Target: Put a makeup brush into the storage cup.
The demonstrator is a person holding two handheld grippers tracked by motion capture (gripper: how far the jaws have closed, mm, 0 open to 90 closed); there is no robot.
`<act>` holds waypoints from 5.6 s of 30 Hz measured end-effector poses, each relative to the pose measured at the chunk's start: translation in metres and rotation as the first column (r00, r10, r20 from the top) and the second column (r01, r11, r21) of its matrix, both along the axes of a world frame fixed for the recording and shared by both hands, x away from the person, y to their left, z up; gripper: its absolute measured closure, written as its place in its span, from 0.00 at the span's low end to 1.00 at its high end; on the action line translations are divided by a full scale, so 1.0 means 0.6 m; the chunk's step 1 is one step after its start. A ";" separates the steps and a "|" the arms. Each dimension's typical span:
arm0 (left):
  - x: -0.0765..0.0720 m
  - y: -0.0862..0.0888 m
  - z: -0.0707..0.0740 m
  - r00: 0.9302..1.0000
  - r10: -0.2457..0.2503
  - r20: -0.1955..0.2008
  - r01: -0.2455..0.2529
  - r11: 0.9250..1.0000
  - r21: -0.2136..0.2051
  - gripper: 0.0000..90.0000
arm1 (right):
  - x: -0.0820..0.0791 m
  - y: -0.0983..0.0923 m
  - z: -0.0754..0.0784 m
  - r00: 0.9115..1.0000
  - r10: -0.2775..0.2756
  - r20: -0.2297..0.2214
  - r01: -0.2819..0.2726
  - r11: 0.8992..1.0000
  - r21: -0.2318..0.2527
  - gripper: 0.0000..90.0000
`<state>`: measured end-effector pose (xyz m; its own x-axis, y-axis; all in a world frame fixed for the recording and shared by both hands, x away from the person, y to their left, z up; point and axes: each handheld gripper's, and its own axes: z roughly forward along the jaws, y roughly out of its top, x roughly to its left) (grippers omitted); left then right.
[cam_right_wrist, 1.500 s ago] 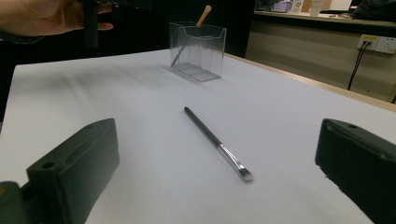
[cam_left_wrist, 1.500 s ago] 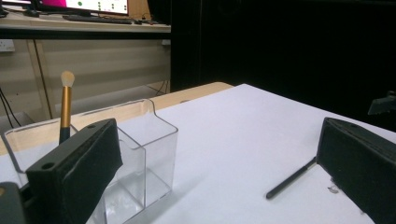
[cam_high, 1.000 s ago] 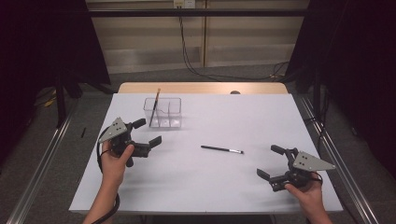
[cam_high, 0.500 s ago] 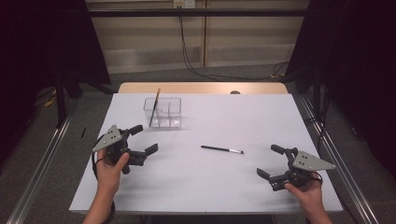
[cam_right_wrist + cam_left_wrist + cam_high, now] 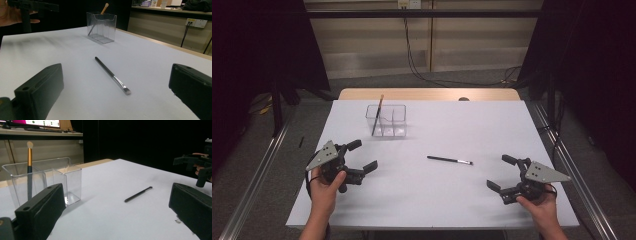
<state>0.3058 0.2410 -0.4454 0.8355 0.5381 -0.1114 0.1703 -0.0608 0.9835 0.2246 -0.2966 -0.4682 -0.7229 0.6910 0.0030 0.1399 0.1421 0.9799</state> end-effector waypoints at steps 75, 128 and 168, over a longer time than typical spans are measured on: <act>-0.040 0.028 -0.024 0.998 -0.044 0.033 0.043 0.999 0.029 0.00 | 0.053 -0.002 0.025 0.997 -0.076 -0.035 0.078 0.995 0.061 0.00; -0.052 0.037 -0.028 0.998 -0.052 0.036 0.050 0.998 0.038 0.00 | 0.147 0.087 0.017 0.995 -0.006 -0.095 0.017 0.994 0.109 0.00; -0.047 0.031 -0.032 0.997 -0.081 0.018 0.080 0.996 0.049 0.01 | 0.220 0.153 0.032 0.918 0.052 -0.394 -0.165 0.952 -0.258 0.00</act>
<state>0.2775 0.2594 -0.4647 0.8782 0.4732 -0.0700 0.1434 -0.1209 0.9822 0.3568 -0.2050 -0.4491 -0.7761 0.6211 0.1092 0.4590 0.4377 0.7731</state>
